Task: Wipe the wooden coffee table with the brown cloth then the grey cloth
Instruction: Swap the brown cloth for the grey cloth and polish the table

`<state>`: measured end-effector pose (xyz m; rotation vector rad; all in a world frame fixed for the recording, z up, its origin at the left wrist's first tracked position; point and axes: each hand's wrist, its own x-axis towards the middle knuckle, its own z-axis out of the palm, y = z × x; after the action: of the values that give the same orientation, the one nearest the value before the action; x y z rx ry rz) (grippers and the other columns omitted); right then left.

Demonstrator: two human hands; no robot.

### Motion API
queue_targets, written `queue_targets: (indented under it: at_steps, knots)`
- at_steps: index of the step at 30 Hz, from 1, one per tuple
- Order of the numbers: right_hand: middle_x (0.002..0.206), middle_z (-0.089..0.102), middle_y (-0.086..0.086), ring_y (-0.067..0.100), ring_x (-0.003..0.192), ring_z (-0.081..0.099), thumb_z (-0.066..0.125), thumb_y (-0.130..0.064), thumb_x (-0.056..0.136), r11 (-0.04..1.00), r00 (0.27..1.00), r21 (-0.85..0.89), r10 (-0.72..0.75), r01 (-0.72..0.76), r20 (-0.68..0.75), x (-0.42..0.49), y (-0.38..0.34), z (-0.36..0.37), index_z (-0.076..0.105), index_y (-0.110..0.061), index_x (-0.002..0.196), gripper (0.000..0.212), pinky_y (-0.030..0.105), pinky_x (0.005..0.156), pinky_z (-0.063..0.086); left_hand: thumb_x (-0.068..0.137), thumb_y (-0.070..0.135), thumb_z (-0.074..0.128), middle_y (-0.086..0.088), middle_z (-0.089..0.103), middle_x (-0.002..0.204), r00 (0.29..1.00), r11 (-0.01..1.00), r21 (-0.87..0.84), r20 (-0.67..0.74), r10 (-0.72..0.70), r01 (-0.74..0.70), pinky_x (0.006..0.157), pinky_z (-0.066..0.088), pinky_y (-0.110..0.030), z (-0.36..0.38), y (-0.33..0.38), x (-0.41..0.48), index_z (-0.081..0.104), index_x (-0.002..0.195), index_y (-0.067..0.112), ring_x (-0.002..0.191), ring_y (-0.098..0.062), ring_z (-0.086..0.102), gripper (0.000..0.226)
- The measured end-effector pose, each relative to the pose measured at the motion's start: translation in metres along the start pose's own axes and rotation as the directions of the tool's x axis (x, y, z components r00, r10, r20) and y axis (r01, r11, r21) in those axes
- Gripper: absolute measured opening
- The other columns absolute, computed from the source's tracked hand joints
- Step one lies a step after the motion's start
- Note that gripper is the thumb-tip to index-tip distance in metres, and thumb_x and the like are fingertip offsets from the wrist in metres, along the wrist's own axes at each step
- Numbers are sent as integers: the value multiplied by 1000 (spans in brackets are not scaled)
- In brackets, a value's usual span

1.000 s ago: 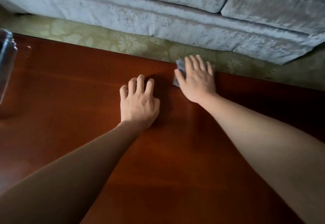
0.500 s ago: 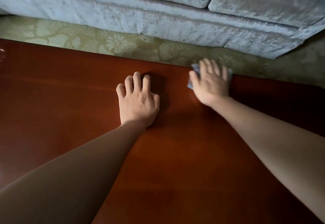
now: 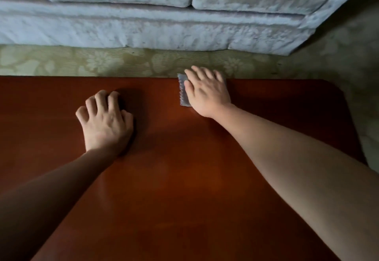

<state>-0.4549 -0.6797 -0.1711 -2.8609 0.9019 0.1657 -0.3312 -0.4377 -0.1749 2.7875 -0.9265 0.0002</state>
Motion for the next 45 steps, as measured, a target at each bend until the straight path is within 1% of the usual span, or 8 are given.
queue_targets:
  at_steps: [5, 9, 13, 24, 32, 37, 41, 45]
  knots:
    - [164, 42, 1, 26, 152, 35, 14, -48, 105, 987, 984, -8, 163, -164, -72, -52, 142, -7, 42, -25, 158, 64, 52, 125, 20, 90, 40, 40, -19, 44, 149, 991, 989, -77, 29, 132, -130, 118, 25, -59, 14, 79, 6, 48, 144, 8, 141, -39, 37, 64]
    - [172, 24, 1, 24, 160, 17, 8, -50, 104, 937, 936, -8, 347, -348, -58, -96, 234, -14, 25, -27, 165, 67, 52, 128, 12, 103, 49, 25, -11, 22, 172, 945, 951, -31, 109, 309, -308, 130, 6, -52, 45, 172, -2, 27, 163, 12, 161, -25, 10, 70]
    - [176, 10, -1, 22, 162, 5, 7, -48, 104, 872, 871, 21, 489, -489, -37, -115, 290, -18, 12, -27, 167, 67, 53, 129, 6, 105, 56, 9, -6, 2, 176, 940, 948, 37, 142, 309, -317, 130, -1, -53, 54, 188, -4, 7, 167, 13, 162, -18, -9, 76]
    - [176, -1, 2, 21, 162, -4, 9, -45, 111, 807, 807, -10, 590, -590, -11, -101, 256, -14, 3, -23, 168, 61, 55, 129, 1, 107, 46, 5, -7, 11, 175, 949, 936, -208, 82, 306, -284, 131, -1, -48, 47, 184, -4, 17, 166, 8, 162, -15, -1, 71]
    - [176, 5, 0, 22, 162, -1, 14, -47, 109, 990, 990, 3, 140, -140, -32, -56, 54, 4, 11, -20, 168, 65, 57, 128, -1, 105, 31, 27, -18, 35, 166, 976, 764, -620, -11, 220, -179, 127, 14, -24, 37, 165, -2, 33, 160, 0, 157, -28, 27, 63]
    - [173, 22, 0, 21, 161, 17, 15, -50, 105, 997, 996, 34, 74, -72, -51, -70, 61, 5, 25, -22, 166, 68, 56, 128, 11, 107, 35, 32, -14, 36, 166, 971, 802, -572, 44, 236, -169, 126, 15, -25, 16, 110, -18, 35, 160, 5, 156, -27, 27, 62]
    - [175, 11, 0, 25, 161, 10, 5, -52, 105, 962, 962, 5, 273, -273, -9, -116, 155, -1, 14, -25, 167, 69, 57, 126, 13, 106, 39, 36, -10, 33, 168, 936, 830, -507, 114, 332, -233, 129, 16, -35, 4, 56, -34, 37, 161, 8, 158, -23, 22, 63]
    - [175, 10, 6, 30, 160, 10, 6, -53, 102, 788, 788, 40, 615, -614, -28, -192, 239, -2, 11, -21, 167, 73, 62, 125, 12, 107, 41, 36, -11, 43, 162, 928, 854, -419, 66, 367, -308, 127, 17, -29, 0, 11, -51, 50, 152, 7, 156, -25, 26, 59]
